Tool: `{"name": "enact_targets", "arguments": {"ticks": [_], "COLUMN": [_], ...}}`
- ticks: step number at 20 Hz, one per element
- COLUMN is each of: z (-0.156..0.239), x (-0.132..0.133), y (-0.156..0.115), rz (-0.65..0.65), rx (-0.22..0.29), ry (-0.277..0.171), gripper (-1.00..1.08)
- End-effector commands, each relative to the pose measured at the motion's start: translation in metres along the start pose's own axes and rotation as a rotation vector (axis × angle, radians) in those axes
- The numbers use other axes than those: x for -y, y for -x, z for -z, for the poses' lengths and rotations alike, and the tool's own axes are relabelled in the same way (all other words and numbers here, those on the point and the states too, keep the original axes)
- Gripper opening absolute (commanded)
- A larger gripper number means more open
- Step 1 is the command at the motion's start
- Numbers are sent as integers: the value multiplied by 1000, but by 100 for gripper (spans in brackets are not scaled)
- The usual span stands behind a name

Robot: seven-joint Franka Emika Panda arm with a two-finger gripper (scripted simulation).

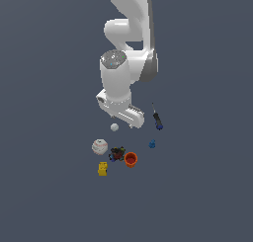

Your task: Pick up a designated object from a clutter of objects.

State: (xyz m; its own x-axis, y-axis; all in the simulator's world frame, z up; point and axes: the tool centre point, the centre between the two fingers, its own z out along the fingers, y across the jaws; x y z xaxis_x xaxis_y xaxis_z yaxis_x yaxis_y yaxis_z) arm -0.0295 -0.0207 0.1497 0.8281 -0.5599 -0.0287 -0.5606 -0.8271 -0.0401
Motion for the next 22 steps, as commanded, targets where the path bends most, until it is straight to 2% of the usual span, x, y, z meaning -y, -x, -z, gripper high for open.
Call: {"name": "enact_targets", "arguments": {"ticks": [1,11,22], "z": [-21,-68,-78], "x": [-15,-59,-68], "y": [3,13,16], "rz": [-96,-341,-385], "rx": [-4,-29,-35], "ry": [4,27,34], "gripper": [100,100,100]}}
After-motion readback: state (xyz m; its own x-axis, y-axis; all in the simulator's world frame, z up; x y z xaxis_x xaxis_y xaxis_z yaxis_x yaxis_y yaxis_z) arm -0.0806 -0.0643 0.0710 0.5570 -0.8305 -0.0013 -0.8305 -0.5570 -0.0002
